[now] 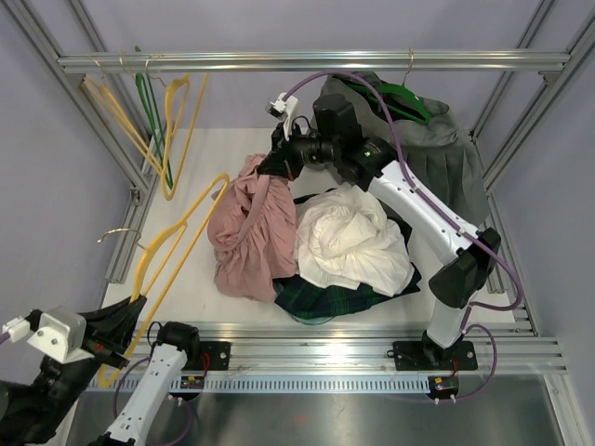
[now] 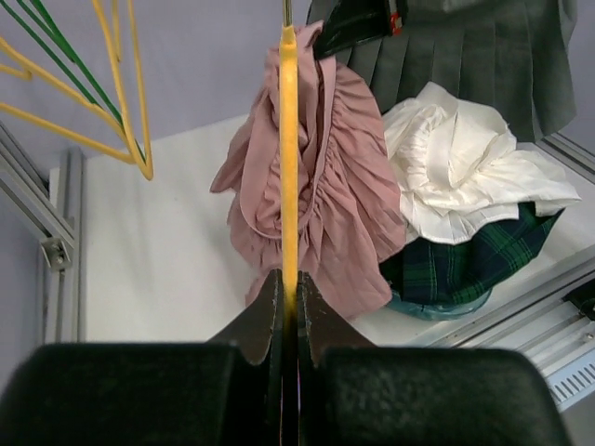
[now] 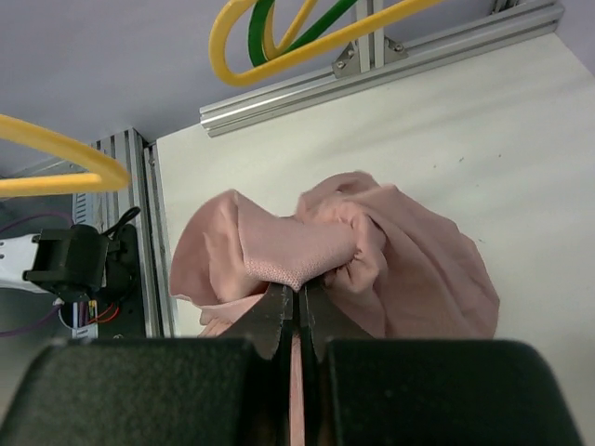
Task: Remove the skirt from the hanger
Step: Remove the skirt from the hanger, then place the skirt onto the table
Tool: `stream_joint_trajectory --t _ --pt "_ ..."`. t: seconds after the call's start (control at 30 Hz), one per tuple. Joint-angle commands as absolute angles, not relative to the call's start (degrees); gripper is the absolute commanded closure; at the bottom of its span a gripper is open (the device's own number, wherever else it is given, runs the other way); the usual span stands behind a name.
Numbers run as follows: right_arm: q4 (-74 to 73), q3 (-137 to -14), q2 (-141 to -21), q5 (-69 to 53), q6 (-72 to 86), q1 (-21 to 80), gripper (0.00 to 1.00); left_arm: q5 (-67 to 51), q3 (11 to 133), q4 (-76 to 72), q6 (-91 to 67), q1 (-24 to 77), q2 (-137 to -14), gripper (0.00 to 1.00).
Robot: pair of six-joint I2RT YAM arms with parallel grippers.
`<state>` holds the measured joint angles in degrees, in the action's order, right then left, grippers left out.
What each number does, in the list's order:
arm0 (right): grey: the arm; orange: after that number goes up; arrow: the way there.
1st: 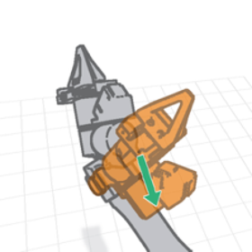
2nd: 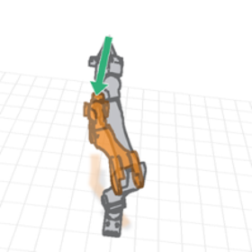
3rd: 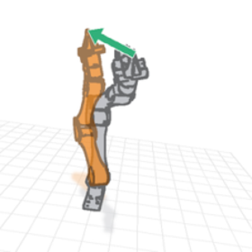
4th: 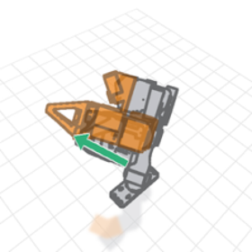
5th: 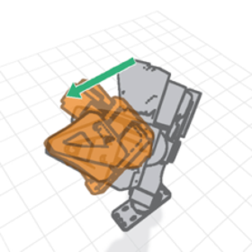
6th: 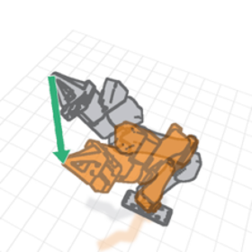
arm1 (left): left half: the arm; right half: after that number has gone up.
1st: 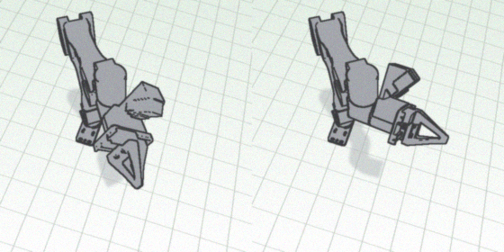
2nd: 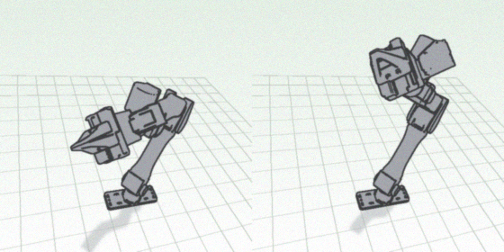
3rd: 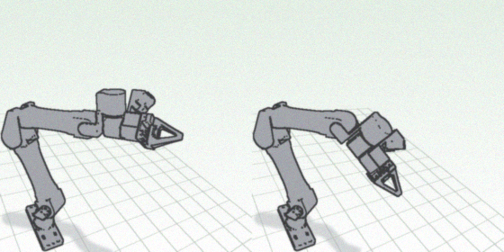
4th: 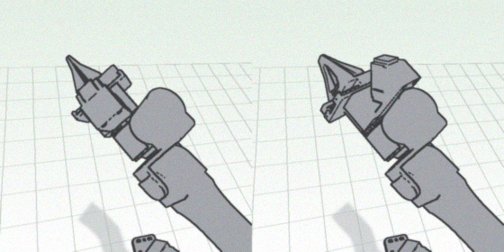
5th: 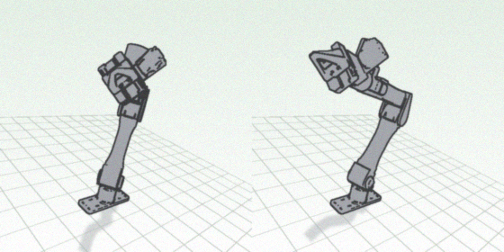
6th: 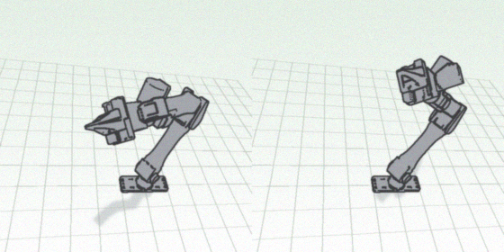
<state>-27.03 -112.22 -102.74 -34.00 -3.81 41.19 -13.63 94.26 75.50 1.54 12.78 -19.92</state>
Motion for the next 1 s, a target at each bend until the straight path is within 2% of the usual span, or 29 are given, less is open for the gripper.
stream_joint_trajectory --t 0.0,0.2,0.33,0.5,0.57,0.63,0.7,0.73,0.83,0.97 --pt "-26.3 -115.2 -104.0 -35.3 -4.0 41.1 1.0 -16.0 97.9 77.1 4.6 12.9 -20.2 1.0" --pt "-26.9 -115.1 -104.9 -37.7 -4.8 41.1 1.0 -13.3 102.0 82.5 4.9 12.9 -22.2 1.0" --pt "-30.1 -113.3 -105.0 -55.5 -11.7 42.6 1.0 -9.3 95.7 73.6 2.3 13.0 -19.3 1.0" --pt "-43.8 -109.8 -102.5 -57.1 -30.7 49.5 1.0 -6.9 84.7 61.6 -1.9 13.2 -16.4 1.0" --pt "-44.3 -107.4 -101.3 -55.5 -34.6 51.1 0.97 -7.4 80.9 57.1 -2.8 13.2 -16.5 1.0" --pt "-43.8 -105.3 -100.0 -54.2 -35.4 51.1 0.8 -9.1 79.4 54.3 -2.6 13.2 -17.5 1.0" --pt "-46.5 -106.3 -100.2 -52.4 -37.2 51.1 0.67 -11.7 77.6 53.2 -2.1 13.2 -18.1 1.0" --pt "-48.0 -106.9 -100.2 -50.5 -39.6 51.0 0.56 -12.9 77.0 52.3 -1.7 13.2 -19.0 1.0" --pt "-52.3 -108.5 -99.3 -48.9 -43.8 49.7 0.41 -17.6 75.5 52.4 -0.4 13.2 -21.4 1.0" --pt "-58.7 -110.2 -96.8 -51.0 -49.8 45.5 0.33 -22.1 74.4 53.4 3.1 13.2 -24.1 1.0"
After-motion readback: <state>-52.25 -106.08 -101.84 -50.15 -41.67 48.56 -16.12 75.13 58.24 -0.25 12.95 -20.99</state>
